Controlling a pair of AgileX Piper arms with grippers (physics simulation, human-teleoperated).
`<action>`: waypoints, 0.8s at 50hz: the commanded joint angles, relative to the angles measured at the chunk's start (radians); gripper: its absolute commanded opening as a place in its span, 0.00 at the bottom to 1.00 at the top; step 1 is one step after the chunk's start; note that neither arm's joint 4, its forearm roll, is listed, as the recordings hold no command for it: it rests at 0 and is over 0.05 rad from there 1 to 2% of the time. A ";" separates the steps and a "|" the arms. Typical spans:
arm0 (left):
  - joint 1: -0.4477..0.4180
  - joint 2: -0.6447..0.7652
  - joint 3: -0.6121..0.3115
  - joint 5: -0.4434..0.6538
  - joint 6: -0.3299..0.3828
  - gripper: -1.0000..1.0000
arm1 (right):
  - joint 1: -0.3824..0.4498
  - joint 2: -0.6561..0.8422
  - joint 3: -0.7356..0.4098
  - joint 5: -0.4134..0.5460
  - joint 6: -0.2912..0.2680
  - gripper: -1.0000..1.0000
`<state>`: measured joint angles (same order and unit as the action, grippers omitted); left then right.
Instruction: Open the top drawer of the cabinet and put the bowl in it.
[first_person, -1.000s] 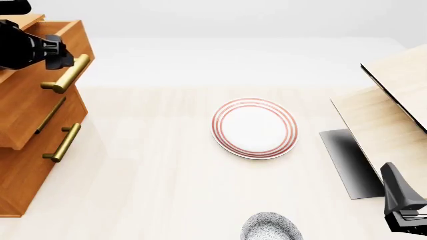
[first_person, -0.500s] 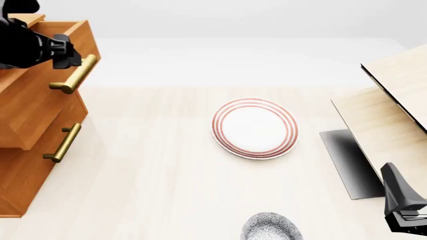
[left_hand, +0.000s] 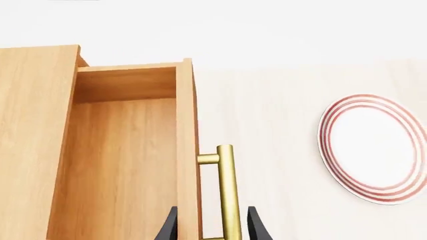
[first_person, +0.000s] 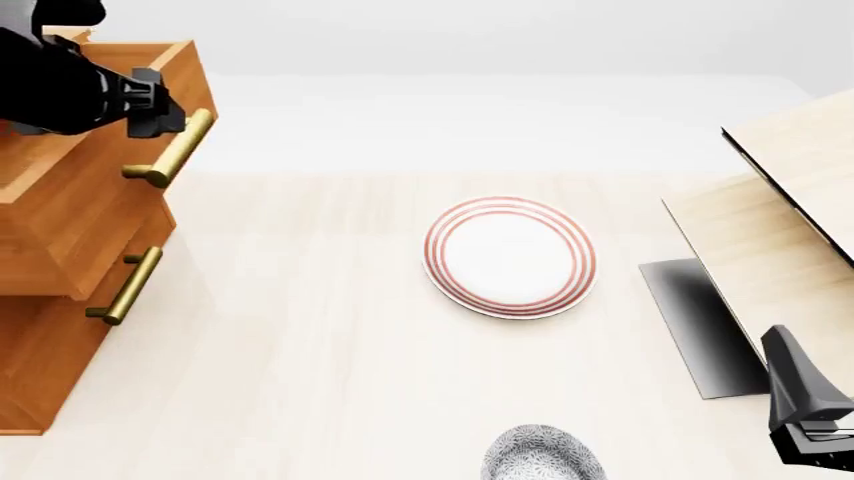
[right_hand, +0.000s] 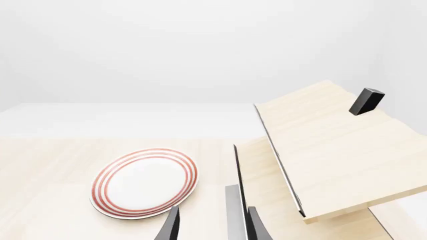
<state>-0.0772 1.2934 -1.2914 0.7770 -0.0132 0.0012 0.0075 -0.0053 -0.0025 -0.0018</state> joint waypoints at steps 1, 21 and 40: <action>-0.030 0.013 -0.001 -0.001 0.010 1.00 | 0.000 -0.002 0.001 0.000 0.000 1.00; -0.081 0.044 -0.029 0.002 0.023 1.00 | 0.000 -0.001 0.001 0.000 0.000 1.00; -0.104 0.043 -0.025 0.003 0.032 1.00 | 0.000 -0.001 0.001 0.000 0.000 1.00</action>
<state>-0.1633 1.3312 -1.3180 0.7803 0.0093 0.0011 0.0076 -0.0052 -0.0024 -0.0018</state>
